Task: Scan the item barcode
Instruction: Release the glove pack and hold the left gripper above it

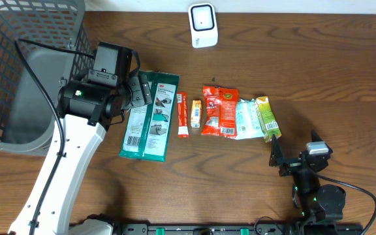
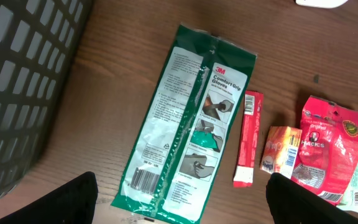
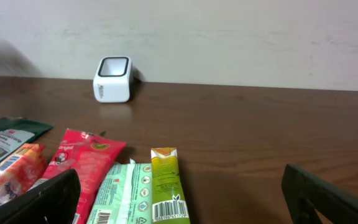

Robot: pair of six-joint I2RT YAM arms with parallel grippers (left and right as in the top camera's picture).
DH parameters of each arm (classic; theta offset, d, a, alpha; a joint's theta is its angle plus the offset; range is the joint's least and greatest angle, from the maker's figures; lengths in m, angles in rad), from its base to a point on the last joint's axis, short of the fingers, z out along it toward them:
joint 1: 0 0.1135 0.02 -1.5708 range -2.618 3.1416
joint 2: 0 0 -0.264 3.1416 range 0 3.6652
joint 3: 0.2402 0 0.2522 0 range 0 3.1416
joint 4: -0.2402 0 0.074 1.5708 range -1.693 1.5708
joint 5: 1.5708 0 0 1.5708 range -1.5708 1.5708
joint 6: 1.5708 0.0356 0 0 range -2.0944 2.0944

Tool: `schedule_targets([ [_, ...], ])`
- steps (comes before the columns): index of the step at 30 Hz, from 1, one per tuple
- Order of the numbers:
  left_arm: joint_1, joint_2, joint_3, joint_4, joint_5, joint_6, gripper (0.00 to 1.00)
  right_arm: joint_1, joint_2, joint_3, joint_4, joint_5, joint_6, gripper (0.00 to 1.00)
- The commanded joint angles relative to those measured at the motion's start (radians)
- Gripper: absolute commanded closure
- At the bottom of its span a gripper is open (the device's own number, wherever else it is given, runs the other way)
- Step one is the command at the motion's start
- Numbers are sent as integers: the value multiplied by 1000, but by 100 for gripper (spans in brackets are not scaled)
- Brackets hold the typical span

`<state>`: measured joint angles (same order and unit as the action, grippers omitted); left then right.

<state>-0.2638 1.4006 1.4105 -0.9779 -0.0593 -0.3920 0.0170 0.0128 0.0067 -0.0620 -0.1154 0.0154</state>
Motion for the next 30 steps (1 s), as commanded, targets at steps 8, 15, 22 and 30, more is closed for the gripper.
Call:
schedule_targets([
  [8, 1, -8, 12, -5, -16, 2, 13, -11, -4, -1, -3, 2, 14, 1],
  [15, 1, -8, 12, -5, -16, 2, 13, -11, -4, -1, -3, 2, 14, 1],
  [22, 1, -8, 12, -5, -16, 2, 13, -11, -4, -1, -3, 2, 14, 1],
  [30, 1, -8, 12, -5, -16, 2, 13, -11, -4, -1, -1, -34, 14, 1],
])
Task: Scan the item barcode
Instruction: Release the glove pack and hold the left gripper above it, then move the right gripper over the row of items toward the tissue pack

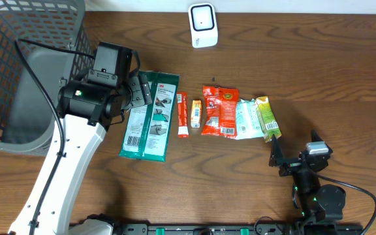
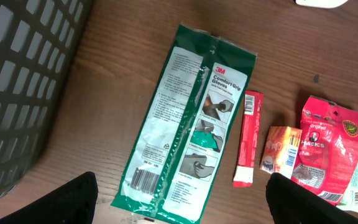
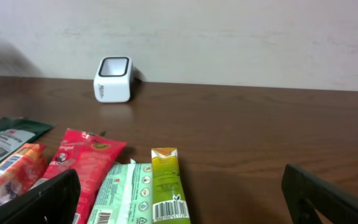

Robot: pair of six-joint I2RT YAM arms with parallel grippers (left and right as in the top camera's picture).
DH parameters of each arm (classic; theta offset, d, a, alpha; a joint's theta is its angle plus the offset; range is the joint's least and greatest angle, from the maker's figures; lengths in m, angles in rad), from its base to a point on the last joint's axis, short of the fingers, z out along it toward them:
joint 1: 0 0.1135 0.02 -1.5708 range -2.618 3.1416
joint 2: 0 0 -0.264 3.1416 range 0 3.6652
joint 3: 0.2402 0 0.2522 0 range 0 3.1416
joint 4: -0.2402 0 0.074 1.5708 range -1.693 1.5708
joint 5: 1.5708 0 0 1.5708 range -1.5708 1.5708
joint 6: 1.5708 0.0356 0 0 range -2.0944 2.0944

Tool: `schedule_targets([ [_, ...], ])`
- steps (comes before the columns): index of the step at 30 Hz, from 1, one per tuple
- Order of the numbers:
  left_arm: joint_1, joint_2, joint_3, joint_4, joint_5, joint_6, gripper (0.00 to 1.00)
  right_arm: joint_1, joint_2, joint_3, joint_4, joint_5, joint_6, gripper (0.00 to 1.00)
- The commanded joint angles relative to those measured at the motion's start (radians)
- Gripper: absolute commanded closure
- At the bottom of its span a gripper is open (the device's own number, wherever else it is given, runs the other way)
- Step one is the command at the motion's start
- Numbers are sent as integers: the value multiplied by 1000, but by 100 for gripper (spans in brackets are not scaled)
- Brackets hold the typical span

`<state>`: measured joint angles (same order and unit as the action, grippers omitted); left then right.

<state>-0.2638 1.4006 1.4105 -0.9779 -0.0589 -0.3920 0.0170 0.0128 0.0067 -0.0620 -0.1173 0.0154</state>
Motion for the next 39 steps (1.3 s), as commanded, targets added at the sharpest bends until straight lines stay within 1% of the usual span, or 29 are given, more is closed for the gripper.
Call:
schedule_targets([
  [1, 1, -8, 12, -5, -17, 2, 13, -11, -4, 1, 0, -41, 14, 1],
  [3, 1, -8, 12, -5, -17, 2, 13, -11, -4, 16, -8, -43, 14, 1],
  [6, 1, -8, 12, -5, -17, 2, 13, -11, -1, 82, -77, -37, 13, 1],
  [10, 1, -8, 12, -5, -17, 2, 13, -11, 44, 237, -206, -17, 14, 1],
  [13, 1, -8, 12, -5, -17, 2, 13, -11, 132, 375, -267, -17, 16, 1],
  [19, 1, -8, 12, -5, -17, 2, 13, -11, 455, 729, -474, -96, 8, 1],
  [22, 1, -8, 12, -5, -17, 2, 13, -11, 644, 950, -651, -140, -23, 1],
  [24, 1, -8, 12, -5, -17, 2, 13, -10, 775, 1111, -796, -143, -32, 1],
  [27, 1, -8, 12, -5, -17, 2, 13, -10, 948, 1318, -965, -154, -35, 1],
  [29, 1, -8, 12, -5, -17, 2, 13, -10, 1046, 1416, -1014, -236, -27, 1],
  [31, 1, -8, 12, -5, -17, 2, 13, -10, 1101, 1448, -1018, -340, -28, 1],
  [33, 1, -8, 12, -5, -17, 2, 13, -10, 1152, 1450, -1016, -486, -32, 1],
  [34, 1, -8, 12, -5, -17, 2, 13, -9, 1179, 1449, -1022, -554, -44, 7],
  [35, 1, -8, 12, -5, -17, 2, 13, -7, 1204, 1449, -1030, -579, -46, 22],
  [36, 1, -8, 12, -5, -17, 2, 13, -2, 1226, 1449, -1039, -579, -46, 33],
  [37, 1, -8, 12, -5, -17, 2, 13, 6, 1250, 1449, -1054, -567, -46, 37],
  [39, 1, -8, 12, -5, -17, 2, 13, 28, 1294, 1449, -1080, -533, -46, 37],
])
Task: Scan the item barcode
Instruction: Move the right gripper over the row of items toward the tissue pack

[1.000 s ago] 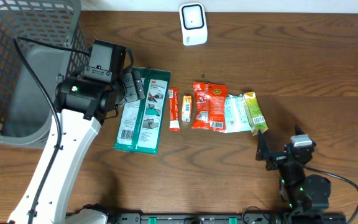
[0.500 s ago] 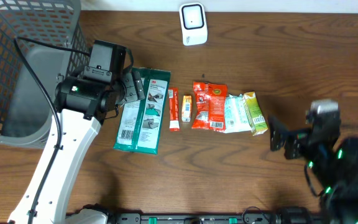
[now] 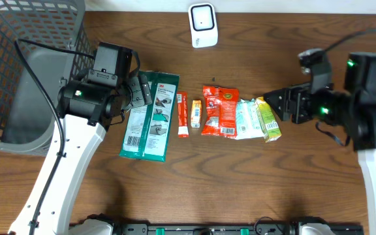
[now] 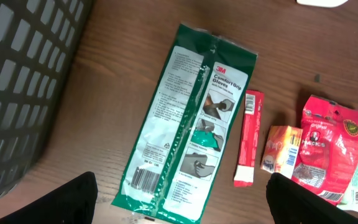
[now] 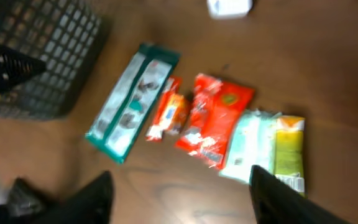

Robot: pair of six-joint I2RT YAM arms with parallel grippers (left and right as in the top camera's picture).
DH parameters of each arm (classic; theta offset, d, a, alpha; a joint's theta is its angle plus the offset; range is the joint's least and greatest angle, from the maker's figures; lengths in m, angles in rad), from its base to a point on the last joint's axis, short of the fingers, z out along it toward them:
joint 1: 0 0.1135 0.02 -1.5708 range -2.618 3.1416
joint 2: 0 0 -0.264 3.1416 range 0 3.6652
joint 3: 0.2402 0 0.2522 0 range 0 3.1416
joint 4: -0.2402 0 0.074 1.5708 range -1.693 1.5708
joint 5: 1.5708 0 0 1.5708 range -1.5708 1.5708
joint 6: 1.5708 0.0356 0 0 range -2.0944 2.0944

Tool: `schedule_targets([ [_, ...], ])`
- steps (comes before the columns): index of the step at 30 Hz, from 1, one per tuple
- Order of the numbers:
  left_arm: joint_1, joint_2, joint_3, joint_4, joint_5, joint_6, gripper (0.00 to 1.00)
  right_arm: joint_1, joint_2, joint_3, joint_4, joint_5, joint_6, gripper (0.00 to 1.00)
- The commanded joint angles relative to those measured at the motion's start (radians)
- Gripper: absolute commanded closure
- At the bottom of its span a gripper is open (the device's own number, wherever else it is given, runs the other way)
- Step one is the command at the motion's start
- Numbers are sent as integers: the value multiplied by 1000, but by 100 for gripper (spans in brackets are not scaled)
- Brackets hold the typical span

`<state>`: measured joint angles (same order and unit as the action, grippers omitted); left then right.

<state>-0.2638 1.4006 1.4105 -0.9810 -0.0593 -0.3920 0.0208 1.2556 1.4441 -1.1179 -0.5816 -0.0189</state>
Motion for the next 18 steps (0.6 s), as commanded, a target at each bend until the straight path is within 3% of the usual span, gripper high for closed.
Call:
schedule_targets([
  [1, 1, -8, 12, -2, -16, 2, 13, 38, 74, 10, -30, -52, -12, 37],
  [4, 1, -8, 12, -2, -16, 2, 13, 90, 128, 2, -19, 18, 9, 39],
  [11, 1, -8, 12, -2, -16, 2, 13, 226, 257, -30, 40, 290, 122, 29],
  [18, 1, -8, 12, -2, -16, 2, 13, 252, 425, -42, 84, 304, 179, 30],
])
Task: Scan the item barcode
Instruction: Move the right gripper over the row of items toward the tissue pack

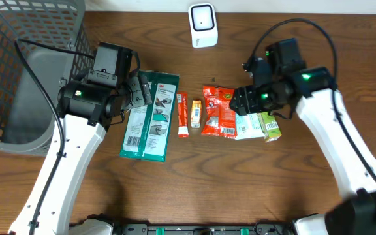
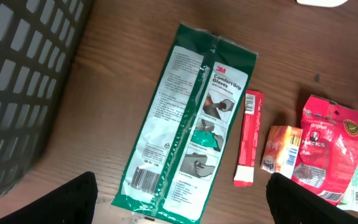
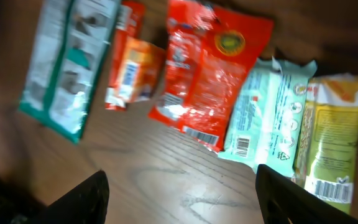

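A row of packets lies mid-table: a green 3M glove pack [image 2: 191,124], a red stick [image 2: 248,137], a small orange packet [image 3: 135,71], a red pouch [image 3: 213,68], a mint-green pack [image 3: 266,106] and a yellow-green pack [image 3: 328,143], several with barcodes facing up. The white scanner [image 1: 202,25] stands at the back. My left gripper [image 2: 179,205] hangs open above the green pack's near end. My right gripper [image 3: 185,199] is open above the bare wood just in front of the red pouch and mint-green pack, holding nothing.
A grey mesh basket [image 1: 25,72] fills the far left, close beside my left arm [image 1: 83,124]. My right arm [image 1: 331,137] reaches in from the right over the end of the row. The table [image 1: 194,189] is dark wood.
My right gripper has moved left, from beside the yellow-green end of the row to above the red pouch and mint-green pack, and closer to them. The left arm and the packets have not moved.
At the two oldest moments my right arm sat low at the table's front right, looking across at the scanner. Then it was raised beside the right end of the row, open. Now it hangs over the row. My left gripper stayed open over the green pack throughout.
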Robot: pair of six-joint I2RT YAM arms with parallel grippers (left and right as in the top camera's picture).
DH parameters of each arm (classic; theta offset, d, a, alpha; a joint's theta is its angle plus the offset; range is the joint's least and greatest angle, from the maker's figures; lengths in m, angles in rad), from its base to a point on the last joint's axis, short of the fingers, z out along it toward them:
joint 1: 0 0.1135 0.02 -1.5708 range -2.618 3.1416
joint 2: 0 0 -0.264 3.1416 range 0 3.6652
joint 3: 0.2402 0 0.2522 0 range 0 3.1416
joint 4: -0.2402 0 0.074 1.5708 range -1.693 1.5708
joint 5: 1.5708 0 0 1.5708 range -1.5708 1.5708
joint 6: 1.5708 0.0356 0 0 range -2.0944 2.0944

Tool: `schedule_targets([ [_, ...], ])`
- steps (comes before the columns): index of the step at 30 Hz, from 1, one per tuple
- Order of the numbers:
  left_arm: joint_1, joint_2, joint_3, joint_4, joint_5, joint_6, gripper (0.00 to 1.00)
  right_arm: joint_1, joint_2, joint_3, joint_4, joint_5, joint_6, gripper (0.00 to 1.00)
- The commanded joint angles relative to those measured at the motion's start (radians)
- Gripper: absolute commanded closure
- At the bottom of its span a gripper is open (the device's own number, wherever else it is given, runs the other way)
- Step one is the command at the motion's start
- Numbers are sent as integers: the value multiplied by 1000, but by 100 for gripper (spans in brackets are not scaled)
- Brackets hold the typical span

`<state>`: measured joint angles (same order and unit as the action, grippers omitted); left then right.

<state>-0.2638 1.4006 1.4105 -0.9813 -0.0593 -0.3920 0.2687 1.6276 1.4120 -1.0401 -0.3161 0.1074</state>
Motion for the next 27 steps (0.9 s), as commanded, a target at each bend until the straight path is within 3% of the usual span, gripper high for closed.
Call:
schedule_targets([
  [1, 1, -8, 12, -2, -16, 2, 13, 4, 73, -10, 12, 37, 53, 30],
  [12, 1, -8, 12, -2, -16, 2, 13, -7, 274, -10, 164, -18, 31, 37],
  [27, 1, -8, 12, -2, -16, 2, 13, -48, 355, -11, 282, -78, -35, 37],
])
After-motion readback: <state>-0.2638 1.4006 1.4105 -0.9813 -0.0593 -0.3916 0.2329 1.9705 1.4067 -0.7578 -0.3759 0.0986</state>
